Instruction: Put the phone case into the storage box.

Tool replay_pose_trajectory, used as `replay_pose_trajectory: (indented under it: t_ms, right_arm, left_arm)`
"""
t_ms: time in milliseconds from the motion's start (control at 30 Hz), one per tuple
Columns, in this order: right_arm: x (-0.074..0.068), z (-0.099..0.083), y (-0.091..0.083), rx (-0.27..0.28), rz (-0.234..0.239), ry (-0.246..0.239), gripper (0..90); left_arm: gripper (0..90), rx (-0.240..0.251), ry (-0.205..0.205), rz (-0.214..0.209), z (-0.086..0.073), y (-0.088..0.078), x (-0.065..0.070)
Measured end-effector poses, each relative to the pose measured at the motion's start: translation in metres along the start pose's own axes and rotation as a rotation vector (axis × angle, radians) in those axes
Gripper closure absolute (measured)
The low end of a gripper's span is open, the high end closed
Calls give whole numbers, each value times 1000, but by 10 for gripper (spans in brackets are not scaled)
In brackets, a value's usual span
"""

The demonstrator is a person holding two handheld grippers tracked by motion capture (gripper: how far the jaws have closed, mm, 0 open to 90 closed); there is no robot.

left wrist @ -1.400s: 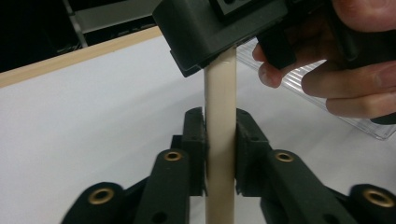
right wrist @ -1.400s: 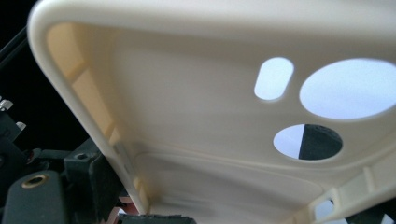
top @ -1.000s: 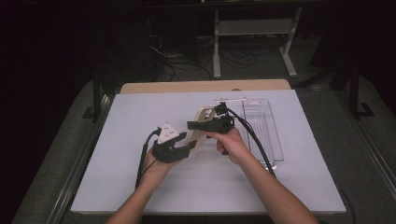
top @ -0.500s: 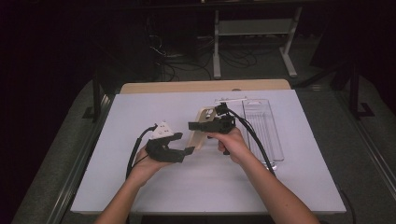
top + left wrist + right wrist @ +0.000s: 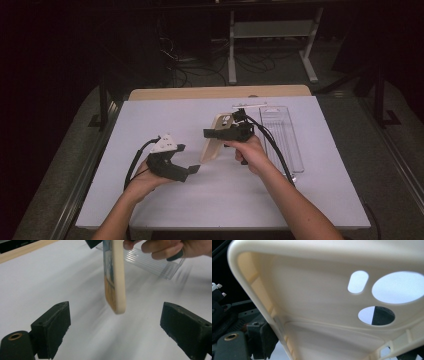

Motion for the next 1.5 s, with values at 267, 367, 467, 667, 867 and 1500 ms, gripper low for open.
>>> replay_pose_trajectory:
  t_ms: [267, 367, 467, 667, 867, 1500]
  right_arm:
    - [0, 0, 0, 0, -5, -3, 112]
    - [1, 0, 0, 3, -8, -11, 112]
    - [1, 0, 0, 3, -7, -13, 112]
    - [1, 0, 0, 2, -12, -16, 112]
    - [1, 0, -1, 1, -14, -21, 112]
    - [0, 4, -7, 4, -33, -45, 113]
  left_arm:
    - [1, -38, 12, 3, -21, -10, -5]
    - [0, -44, 18, 10, -27, -14, -6]
    - [0, -42, 16, 17, -32, -17, -8]
    - [0, -43, 4, 24, -41, -24, -12]
    - [0, -27, 5, 24, -54, -27, -16]
    - [0, 10, -7, 53, -60, -32, -23]
Point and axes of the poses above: each handheld gripper's, and its own axes: y roughly forward along the jaws, z roughly out of its top, x roughly to its right, the point moved 8 cm from there along y, roughly forward along the jaws, and after that the axes turned 3 degrees about -y, right-handed, at the moved point
